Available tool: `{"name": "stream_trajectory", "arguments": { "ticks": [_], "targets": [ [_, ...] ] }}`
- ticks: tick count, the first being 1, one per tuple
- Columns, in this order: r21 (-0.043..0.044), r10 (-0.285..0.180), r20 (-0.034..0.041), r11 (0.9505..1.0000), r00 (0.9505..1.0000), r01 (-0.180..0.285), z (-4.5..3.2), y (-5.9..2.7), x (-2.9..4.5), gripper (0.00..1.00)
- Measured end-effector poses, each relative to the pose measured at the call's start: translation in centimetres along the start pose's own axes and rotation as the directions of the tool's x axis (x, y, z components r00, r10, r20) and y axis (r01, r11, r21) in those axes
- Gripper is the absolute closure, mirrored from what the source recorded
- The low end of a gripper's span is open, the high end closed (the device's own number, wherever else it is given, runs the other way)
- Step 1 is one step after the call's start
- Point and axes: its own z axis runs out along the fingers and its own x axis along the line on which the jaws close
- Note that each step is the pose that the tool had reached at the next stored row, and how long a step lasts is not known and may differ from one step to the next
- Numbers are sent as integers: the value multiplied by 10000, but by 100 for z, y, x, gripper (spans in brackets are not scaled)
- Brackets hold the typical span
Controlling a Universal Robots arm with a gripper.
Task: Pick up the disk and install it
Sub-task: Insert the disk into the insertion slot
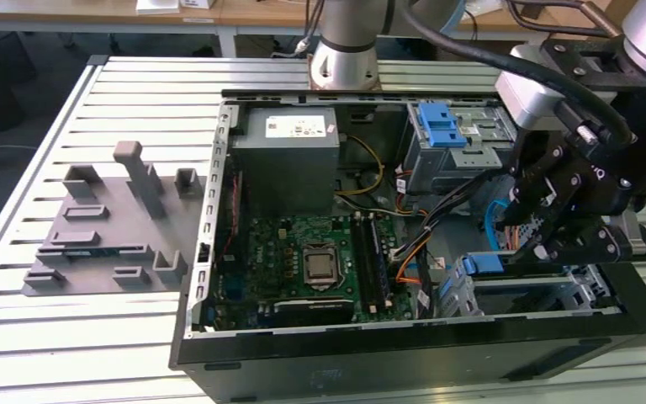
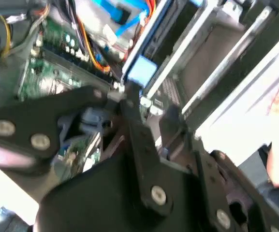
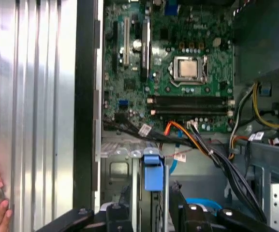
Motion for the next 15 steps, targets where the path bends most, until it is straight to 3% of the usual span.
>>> {"name": "stream_trajectory", "arguments": {
  "ticks": [5, 10, 13, 15],
  "targets": [
    [-10, -275, -8, 9996, 9996, 275, 8, -3, 0, 57],
    [-18, -536, -15, 9986, 9986, 536, 35, -6, 1, 81],
    [-19, -582, -17, 9983, 9983, 582, 62, -6, 2, 89],
    [-19, -601, -18, 9982, 9982, 601, 79, -7, 2, 89]
  ]
}}
